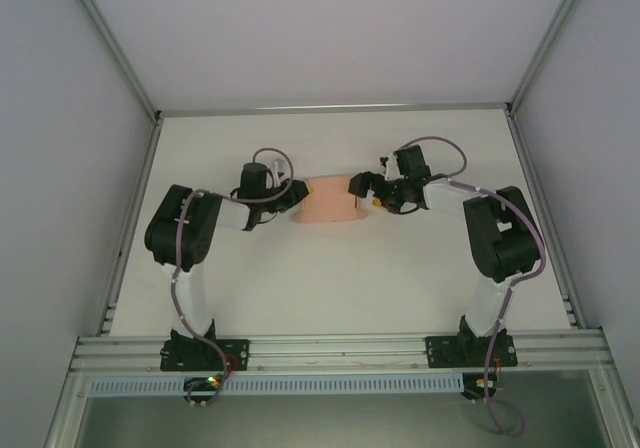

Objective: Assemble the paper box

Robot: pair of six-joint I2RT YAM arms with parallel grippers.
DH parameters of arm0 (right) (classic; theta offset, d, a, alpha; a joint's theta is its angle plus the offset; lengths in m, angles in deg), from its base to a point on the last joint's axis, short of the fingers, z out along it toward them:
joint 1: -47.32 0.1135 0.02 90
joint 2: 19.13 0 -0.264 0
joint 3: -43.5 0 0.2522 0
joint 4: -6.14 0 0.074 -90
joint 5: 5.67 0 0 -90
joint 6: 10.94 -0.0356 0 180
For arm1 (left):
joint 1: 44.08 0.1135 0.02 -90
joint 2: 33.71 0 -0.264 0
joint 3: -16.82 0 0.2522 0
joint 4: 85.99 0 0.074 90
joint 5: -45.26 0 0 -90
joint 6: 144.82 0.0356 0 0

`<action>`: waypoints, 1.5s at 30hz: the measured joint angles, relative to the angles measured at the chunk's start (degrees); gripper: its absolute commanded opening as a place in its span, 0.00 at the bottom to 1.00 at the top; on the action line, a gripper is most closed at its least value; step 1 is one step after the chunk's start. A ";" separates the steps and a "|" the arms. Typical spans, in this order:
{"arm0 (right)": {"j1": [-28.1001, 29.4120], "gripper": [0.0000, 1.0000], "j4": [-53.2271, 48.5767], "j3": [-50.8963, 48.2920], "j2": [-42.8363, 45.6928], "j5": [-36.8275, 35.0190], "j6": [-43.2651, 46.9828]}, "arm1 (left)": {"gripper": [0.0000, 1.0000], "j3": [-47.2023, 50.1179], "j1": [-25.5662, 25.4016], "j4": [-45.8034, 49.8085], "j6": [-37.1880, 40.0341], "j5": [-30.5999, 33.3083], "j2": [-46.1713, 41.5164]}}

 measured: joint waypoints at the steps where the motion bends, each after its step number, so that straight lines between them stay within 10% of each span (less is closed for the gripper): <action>1: 0.00 0.98 0.31 0.04 -0.57 0.96 -0.42 | 0.19 0.37 0.17 -1.40 -0.72 -0.39 0.35; 21: -0.59 0.32 17.55 2.05 -9.44 17.31 -14.05 | 0.28 2.99 0.37 -8.85 -2.84 -0.66 0.90; 23: -0.72 0.32 18.16 1.18 -8.96 17.57 -14.53 | 0.39 3.02 0.09 -7.58 -1.95 -0.35 0.20; 26: -1.05 0.34 18.16 0.31 -7.23 17.77 -14.84 | 0.94 3.02 -0.31 -4.02 0.48 0.37 -2.14; 28: -1.38 0.33 18.12 0.04 -5.53 17.77 -15.02 | 1.00 2.97 -0.63 0.42 3.41 2.12 -5.40; 38: -5.86 0.38 5.62 0.04 1.51 17.33 -15.39 | 1.00 -6.67 -15.85 28.79 43.87 23.93 -27.58; 45: -10.03 0.35 -5.79 0.57 2.64 20.44 -16.55 | 1.00 -7.37 -31.15 39.67 72.65 38.51 -24.63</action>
